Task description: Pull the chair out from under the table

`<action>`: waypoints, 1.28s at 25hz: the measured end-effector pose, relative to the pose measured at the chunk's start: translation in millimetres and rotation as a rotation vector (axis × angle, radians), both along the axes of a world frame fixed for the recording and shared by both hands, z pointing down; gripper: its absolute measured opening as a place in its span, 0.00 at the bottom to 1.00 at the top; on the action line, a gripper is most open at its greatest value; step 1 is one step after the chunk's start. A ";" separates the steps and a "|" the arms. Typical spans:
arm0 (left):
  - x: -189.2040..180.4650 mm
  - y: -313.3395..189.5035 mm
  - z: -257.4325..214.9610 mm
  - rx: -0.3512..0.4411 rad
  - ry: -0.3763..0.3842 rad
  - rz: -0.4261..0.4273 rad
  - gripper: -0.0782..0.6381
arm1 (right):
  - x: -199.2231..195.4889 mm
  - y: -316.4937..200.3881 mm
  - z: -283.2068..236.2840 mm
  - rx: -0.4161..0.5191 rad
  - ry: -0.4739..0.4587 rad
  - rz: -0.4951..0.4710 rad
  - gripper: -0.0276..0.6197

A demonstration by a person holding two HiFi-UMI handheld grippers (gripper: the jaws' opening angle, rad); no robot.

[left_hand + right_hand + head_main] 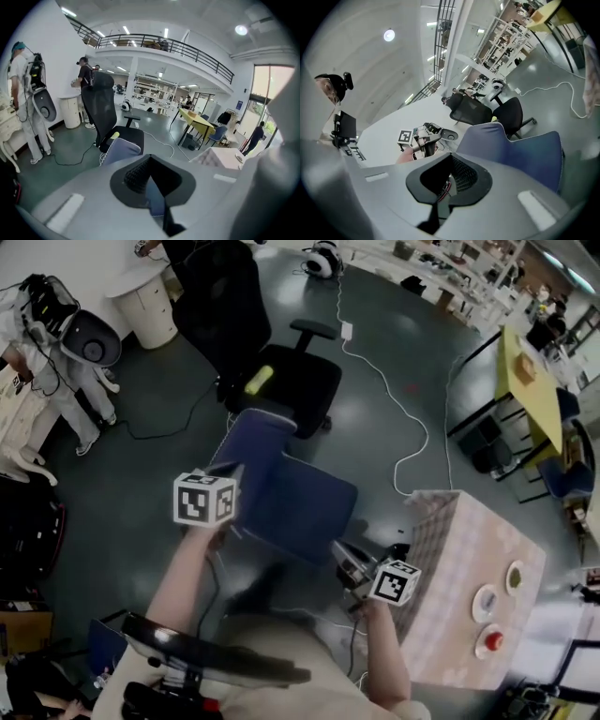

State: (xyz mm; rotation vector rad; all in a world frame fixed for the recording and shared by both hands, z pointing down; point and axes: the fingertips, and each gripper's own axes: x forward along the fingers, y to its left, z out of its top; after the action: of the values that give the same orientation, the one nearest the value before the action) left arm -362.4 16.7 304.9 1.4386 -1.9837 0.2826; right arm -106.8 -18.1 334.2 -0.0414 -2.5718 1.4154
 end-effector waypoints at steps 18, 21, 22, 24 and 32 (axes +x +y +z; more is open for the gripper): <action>230.4 -14.5 -12.2 -0.026 -0.160 0.355 0.10 | 169.3 55.1 -72.9 0.153 -0.120 0.165 0.06; 271.7 -9.4 -11.6 -0.027 -0.163 0.392 0.10 | 194.8 69.5 -70.2 0.148 -0.115 0.153 0.06; 282.4 -5.7 -9.3 -0.033 -0.159 0.401 0.10 | 201.8 73.8 -68.2 0.142 -0.113 0.150 0.06; 296.1 4.9 -3.0 -0.059 -0.156 0.408 0.10 | 211.1 80.8 -65.5 0.125 -0.123 0.143 0.06; 304.9 56.2 8.7 -0.143 -0.141 0.389 0.10 | 213.4 98.5 -60.7 0.083 -0.172 0.107 0.06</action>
State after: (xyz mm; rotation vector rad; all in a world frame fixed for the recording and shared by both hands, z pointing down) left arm -57.5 72.9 313.7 1.7422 -1.7363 0.6984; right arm 106.6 80.4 273.5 -0.0132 -2.8095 1.3957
